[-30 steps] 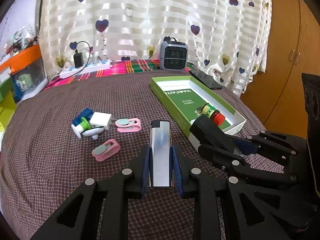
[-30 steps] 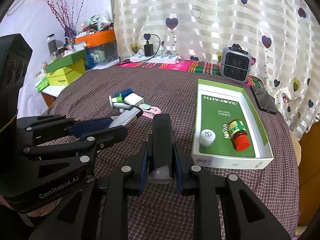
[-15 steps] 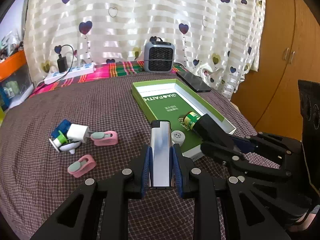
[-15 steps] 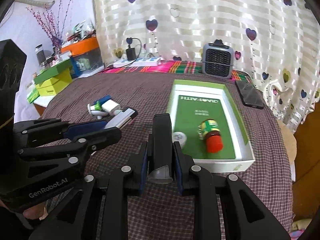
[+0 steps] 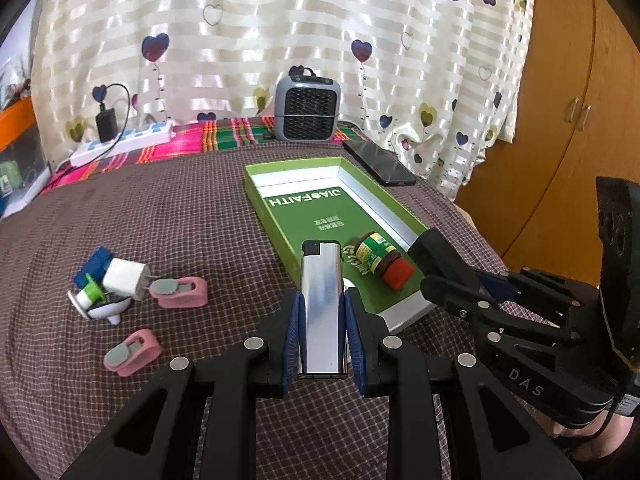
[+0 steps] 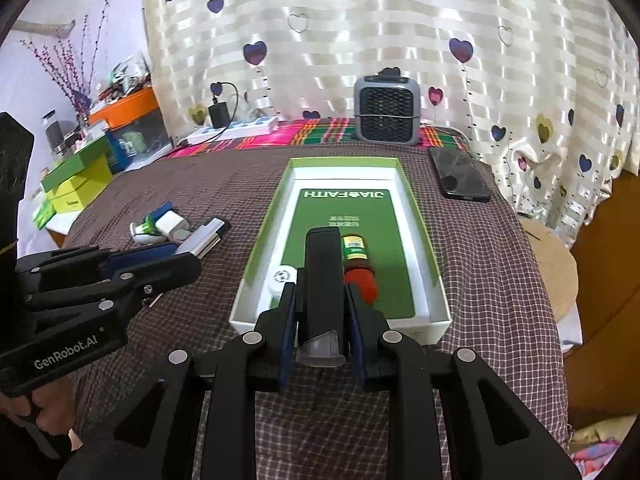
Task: Organize rigid objects
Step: 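Lower the silver bar into the box with left tool while right tool lowers black item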
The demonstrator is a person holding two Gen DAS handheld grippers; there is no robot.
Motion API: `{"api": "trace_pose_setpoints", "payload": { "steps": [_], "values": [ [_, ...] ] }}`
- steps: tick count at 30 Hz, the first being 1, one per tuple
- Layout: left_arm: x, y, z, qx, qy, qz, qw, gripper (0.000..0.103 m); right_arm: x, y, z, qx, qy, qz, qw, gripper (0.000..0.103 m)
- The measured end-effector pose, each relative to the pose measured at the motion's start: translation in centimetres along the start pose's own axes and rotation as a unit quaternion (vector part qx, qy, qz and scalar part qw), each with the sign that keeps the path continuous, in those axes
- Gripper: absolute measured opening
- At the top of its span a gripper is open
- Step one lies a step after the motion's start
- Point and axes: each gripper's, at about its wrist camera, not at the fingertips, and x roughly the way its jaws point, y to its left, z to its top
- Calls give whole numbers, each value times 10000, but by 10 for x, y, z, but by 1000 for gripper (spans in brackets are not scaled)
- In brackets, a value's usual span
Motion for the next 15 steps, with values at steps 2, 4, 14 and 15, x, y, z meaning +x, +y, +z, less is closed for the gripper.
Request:
{"api": "trace_pose_setpoints", "payload": {
  "steps": [2, 4, 14, 15],
  "values": [
    [4, -2, 2, -2, 15, -29, 10000, 22, 3, -4, 0, 21, 23, -10, 10000, 24],
    [10, -5, 5, 3, 32, -57, 10000, 22, 7, -8, 1, 40, 50, -24, 10000, 24],
    [35, -16, 16, -65, 142, -234, 9996, 22, 23, -29, 7, 135, 135, -160, 9997, 24],
    [38, -17, 17, -77, 162, -252, 9995, 22, 24, -32, 8, 147, 141, -173, 9996, 24]
  ]
}}
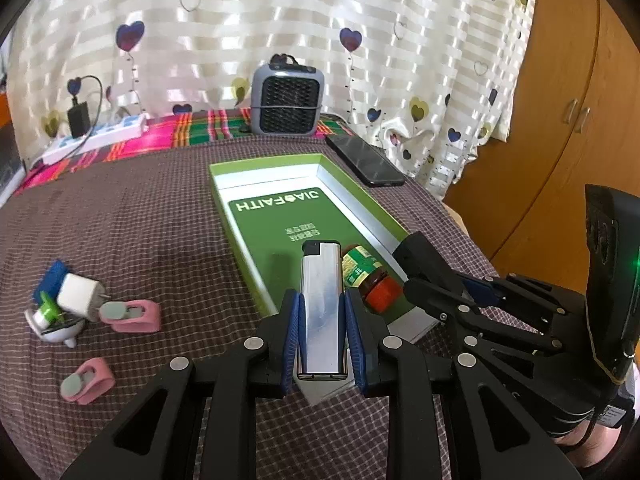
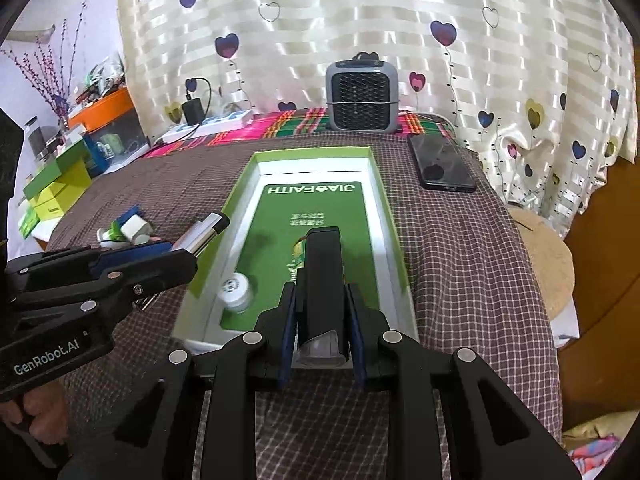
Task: Organize rigid objects
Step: 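Lower the silver bar into the box with left tool while right tool lowers black item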
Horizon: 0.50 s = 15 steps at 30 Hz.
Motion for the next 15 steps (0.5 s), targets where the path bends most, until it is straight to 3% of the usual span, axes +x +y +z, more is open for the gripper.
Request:
{"api": "trace_pose_setpoints", "payload": {
  "steps": [15],
  "values": [
    [32, -12, 10, -94, 197, -192, 9996, 22, 23, -18, 6, 81, 169, -103, 9998, 25]
  ]
}}
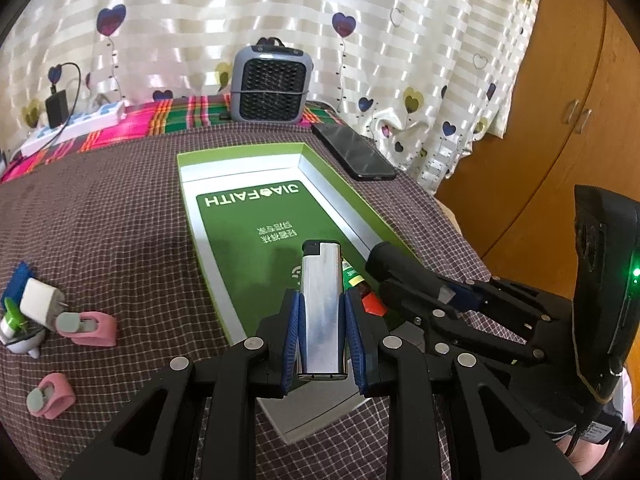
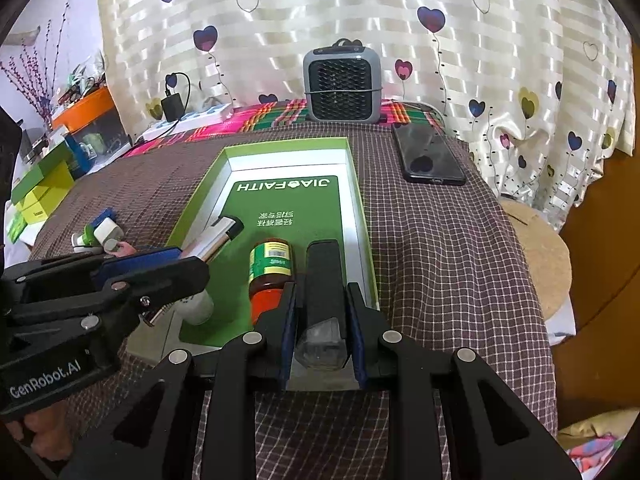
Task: Organize rigid objects
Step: 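Lower the silver bar into the box with left tool while right tool lowers black item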
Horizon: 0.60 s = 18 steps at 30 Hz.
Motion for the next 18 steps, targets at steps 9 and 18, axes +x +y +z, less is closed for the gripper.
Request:
{"api": "trace_pose_setpoints", "payload": {
  "steps": [9, 18],
  "values": [
    [14, 5, 4, -180, 130, 43, 9997, 22, 13, 2, 3, -112, 107, 74, 9999, 25],
    [20, 6, 7, -303, 177, 90, 9993, 22, 10, 6, 0, -251, 24, 55, 9997, 31]
  ]
}}
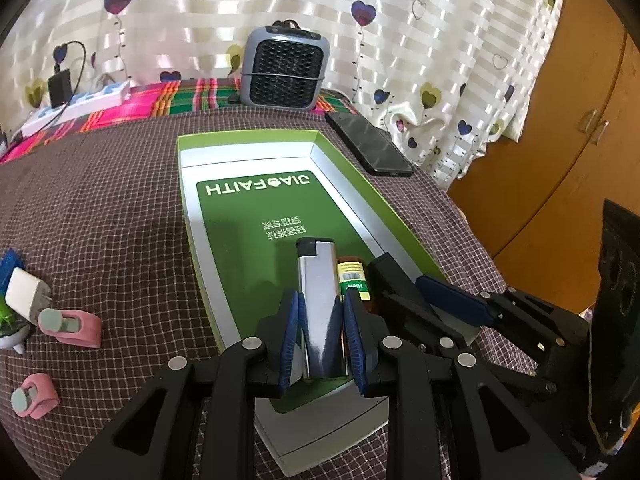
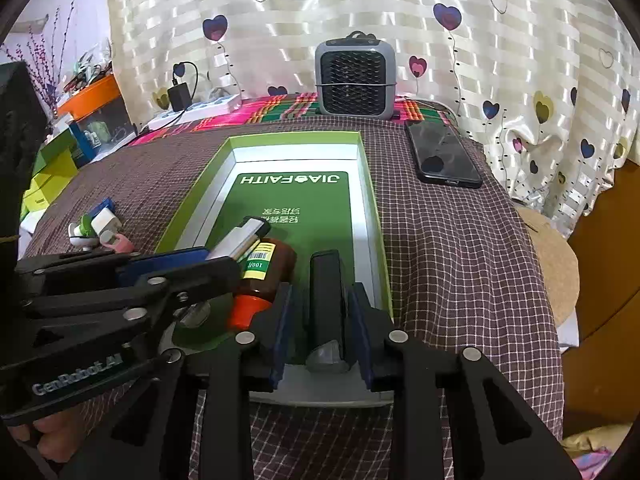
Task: Organize rigid objects
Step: 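Lower the silver bar into the box with left tool while right tool lowers black item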
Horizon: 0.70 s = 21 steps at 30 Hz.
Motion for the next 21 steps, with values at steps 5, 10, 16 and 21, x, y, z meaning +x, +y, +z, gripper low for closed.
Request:
{"api": "trace_pose_setpoints", "payload": {
  "steps": [5, 10, 16, 21],
  "values": [
    [-1, 2, 0, -26, 13, -1, 10000, 22, -5, 1, 0, -17, -62, -16, 10000, 34],
    [-6, -2, -2, 61, -34, 29, 10000, 22, -10, 2, 0, -20, -108, -11, 9999, 36],
    [-16, -5, -6, 138, -105, 70, 9998, 22, -17, 7, -1, -62, -159, 16, 9999, 36],
    [-26, -4, -9, 186, -155, 124, 9996, 22, -25, 13, -3, -129, -206, 37, 9997, 36]
  ]
}}
